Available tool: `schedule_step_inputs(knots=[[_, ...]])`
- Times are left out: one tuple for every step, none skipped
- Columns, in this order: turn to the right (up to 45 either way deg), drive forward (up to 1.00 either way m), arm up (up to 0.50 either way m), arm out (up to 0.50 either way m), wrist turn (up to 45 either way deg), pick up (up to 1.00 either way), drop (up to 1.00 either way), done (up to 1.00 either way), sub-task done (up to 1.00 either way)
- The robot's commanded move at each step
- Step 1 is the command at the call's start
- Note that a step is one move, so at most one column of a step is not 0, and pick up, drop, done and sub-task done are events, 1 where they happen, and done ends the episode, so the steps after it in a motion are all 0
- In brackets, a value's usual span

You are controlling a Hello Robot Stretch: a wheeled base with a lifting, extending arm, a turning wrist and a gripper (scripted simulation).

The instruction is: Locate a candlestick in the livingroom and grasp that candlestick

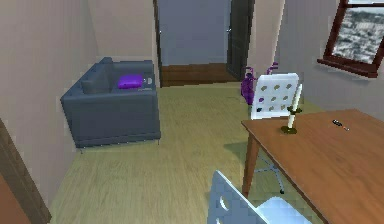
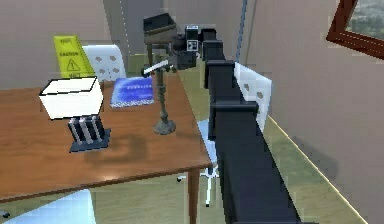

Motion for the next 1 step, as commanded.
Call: schedule_step_inputs(knots=[[0.0,0.0,0.0,0.0,0.0,0.0,0.0,1.0,0.0]])
